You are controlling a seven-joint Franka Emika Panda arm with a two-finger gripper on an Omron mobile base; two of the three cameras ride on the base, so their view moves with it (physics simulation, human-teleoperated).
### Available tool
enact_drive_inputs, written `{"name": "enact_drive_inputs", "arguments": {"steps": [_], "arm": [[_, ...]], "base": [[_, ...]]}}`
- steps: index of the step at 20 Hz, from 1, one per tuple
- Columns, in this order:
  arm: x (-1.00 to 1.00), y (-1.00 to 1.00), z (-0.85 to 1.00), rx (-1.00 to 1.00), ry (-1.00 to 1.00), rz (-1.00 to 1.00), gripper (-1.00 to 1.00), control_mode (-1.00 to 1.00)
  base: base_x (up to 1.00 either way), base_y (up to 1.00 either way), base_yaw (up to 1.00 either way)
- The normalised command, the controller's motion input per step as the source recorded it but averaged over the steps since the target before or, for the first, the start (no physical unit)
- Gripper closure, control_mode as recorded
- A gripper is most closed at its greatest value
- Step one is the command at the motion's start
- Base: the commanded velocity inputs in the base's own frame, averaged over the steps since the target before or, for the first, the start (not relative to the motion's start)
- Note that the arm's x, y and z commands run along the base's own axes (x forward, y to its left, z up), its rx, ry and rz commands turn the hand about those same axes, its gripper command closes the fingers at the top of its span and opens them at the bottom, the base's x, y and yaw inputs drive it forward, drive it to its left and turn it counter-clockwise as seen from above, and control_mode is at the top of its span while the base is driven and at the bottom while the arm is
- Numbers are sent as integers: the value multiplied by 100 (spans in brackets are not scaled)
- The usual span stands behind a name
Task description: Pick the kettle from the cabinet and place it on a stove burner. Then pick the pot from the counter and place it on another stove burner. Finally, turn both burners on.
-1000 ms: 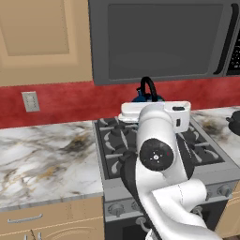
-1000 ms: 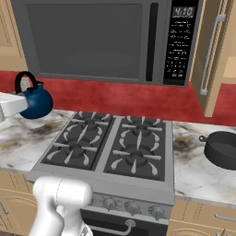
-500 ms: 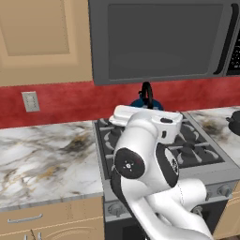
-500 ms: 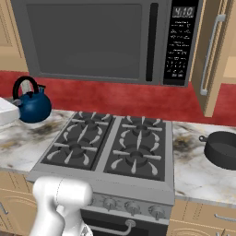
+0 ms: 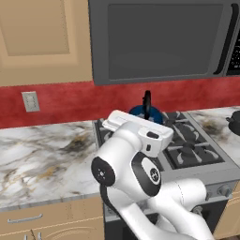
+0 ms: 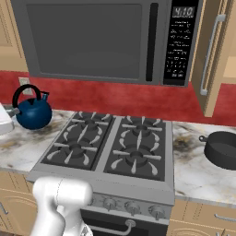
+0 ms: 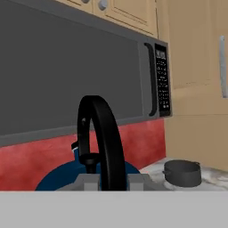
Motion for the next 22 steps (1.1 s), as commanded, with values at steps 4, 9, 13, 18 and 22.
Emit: {"name": "enact_drive_inputs", "arguments": {"steps": [4, 9, 13, 18, 22], "arm": [[8, 1, -26, 2, -4, -14, 100, -100], [27, 3, -23, 1, -2, -11, 100, -100], [41, 5, -18, 0, 0, -9, 100, -100], [44, 7, -18, 0, 0, -6, 100, -100], [41, 5, -23, 0, 0, -6, 100, -100]], "base": [[0, 0, 0], [0, 0, 0], [0, 0, 0], [0, 0, 0], [0, 0, 0]]}}
